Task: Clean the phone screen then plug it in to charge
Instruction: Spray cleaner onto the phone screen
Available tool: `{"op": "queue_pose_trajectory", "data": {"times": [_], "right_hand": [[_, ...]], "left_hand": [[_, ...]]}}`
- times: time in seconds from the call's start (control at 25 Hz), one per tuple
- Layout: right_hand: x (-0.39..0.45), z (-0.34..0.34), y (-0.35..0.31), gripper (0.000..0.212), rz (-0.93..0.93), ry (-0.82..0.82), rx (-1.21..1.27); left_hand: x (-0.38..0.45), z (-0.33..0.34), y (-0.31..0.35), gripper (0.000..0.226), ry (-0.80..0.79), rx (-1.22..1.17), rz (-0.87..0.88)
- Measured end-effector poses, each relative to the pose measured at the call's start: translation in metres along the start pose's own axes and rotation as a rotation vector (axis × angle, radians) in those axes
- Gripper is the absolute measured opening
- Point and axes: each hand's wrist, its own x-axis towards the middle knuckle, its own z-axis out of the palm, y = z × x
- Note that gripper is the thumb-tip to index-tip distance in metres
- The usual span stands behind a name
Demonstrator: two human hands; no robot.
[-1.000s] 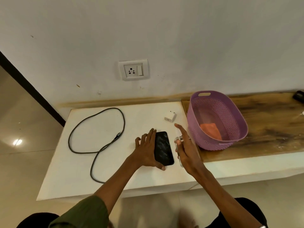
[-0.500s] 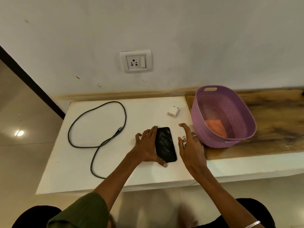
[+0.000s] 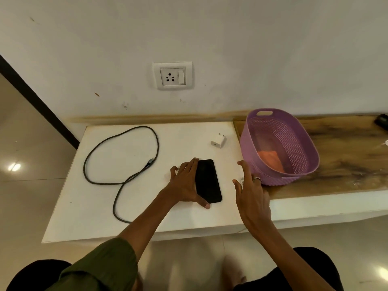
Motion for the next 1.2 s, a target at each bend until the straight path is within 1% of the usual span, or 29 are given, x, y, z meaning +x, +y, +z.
{"op": "queue_pose_trajectory", "data": {"times": [0.08,0.24,0.44,0.52,0.56,0.6,0.68,0.72,0.76,0.88,0.96,1.0,1.08,1.2], "right_hand": [[-0.004,-0.001,0.002,0.059,0.024,-0.024,0.01],[-0.012,-0.003,0.008,0.054,0.129,-0.091,0.102],[-0.019,-0.009,0.01,0.057,0.124,-0.055,0.081],[-0.021,-0.011,0.012,0.052,0.094,-0.028,0.124],[-0.022,-0.011,0.013,0.049,0.075,-0.024,0.162],[-0.023,-0.012,0.013,0.048,0.058,-0.023,0.209],[-0.022,-0.012,0.011,0.047,0.032,-0.029,0.291],[-0.021,-0.012,0.009,0.048,0.016,-0.03,0.319],[-0.019,-0.011,0.007,0.05,0.0,-0.029,0.346],[-0.017,-0.01,0.0,0.053,-0.044,-0.026,0.415],[-0.016,-0.009,-0.004,0.054,-0.057,-0.04,0.463],[-0.015,-0.008,-0.006,0.055,-0.059,-0.043,0.483],[-0.012,-0.006,-0.008,0.057,-0.045,-0.039,0.497],[-0.006,-0.004,-0.017,0.049,0.026,-0.054,0.5]], "left_hand": [[0.0,-0.001,0.0,0.153,-0.002,0.009,0.001],[-0.001,-0.002,0.002,0.152,0.0,0.012,-0.001],[-0.005,-0.004,0.005,0.154,0.015,0.046,0.025],[-0.01,-0.003,0.005,0.15,0.086,0.009,0.031],[-0.015,-0.004,0.002,0.143,0.153,-0.019,0.015],[-0.019,-0.005,-0.004,0.131,0.24,-0.046,-0.007],[-0.028,-0.009,-0.023,0.097,0.434,-0.085,-0.031],[-0.032,-0.011,-0.034,0.084,0.493,-0.108,-0.045],[-0.035,-0.012,-0.044,0.075,0.509,-0.145,-0.063],[-0.04,-0.007,-0.057,0.053,0.445,-0.31,-0.101],[-0.039,-0.004,-0.055,0.028,0.494,-0.342,-0.105],[-0.038,-0.003,-0.054,0.02,0.541,-0.339,-0.101],[-0.038,-0.003,-0.05,0.019,0.611,-0.398,-0.105],[-0.044,-0.025,-0.035,0.027,0.644,-0.628,-0.111]]}}
